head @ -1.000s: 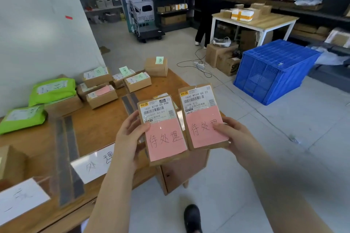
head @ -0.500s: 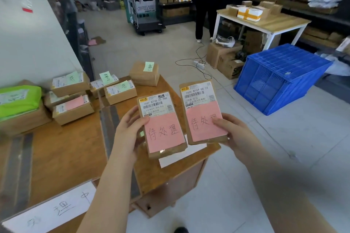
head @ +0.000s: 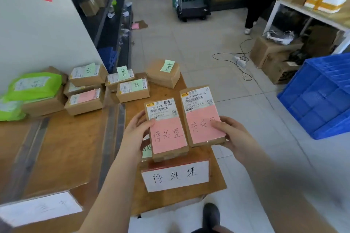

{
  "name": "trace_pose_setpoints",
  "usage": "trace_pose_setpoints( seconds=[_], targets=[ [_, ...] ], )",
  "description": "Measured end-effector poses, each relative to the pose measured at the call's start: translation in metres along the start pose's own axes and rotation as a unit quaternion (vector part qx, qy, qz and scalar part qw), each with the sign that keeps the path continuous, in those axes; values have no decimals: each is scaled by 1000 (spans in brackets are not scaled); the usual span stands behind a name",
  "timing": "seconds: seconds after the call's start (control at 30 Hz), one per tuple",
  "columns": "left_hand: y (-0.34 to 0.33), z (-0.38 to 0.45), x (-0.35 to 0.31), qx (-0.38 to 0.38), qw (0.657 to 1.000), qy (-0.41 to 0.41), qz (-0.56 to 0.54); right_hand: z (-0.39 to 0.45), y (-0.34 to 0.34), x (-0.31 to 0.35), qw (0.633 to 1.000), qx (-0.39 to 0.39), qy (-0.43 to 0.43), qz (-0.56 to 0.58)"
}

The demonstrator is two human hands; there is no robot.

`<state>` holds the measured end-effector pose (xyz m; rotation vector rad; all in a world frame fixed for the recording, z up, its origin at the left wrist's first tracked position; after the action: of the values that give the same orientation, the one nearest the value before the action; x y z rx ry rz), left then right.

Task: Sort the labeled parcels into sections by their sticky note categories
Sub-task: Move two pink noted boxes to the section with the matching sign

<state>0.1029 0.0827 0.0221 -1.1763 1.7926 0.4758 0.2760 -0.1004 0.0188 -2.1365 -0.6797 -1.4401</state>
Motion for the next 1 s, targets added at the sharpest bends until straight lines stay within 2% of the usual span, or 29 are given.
trace_pose_setpoints(
  seconds=[0.3,0.57,0.8,1.0],
  targets=[
    [-36,51,28,-56,997,52,27,80,27,-25,993,70,-85,-37],
    [-40,86,51,-80,988,111,70,110,30,-66,982,80,-155,-71],
    [-43,102,62,-92,974,95,185,116,21,-88,972,70,-198,-108],
    [-44,99,55,-120,926,51,353,112,12,-98,966,68,-212,-128]
  ],
)
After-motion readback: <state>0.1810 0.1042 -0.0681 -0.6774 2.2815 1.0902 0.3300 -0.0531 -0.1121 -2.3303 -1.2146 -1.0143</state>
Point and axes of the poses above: each hand's wrist, its own z-axis towards the middle knuckle, its own y-axis out of the back of the hand, x = y × z, the point moved 5 cm from there along z, towards the middle knuckle, and after that the axes turned 7 degrees about y, right-handed, at the moved point
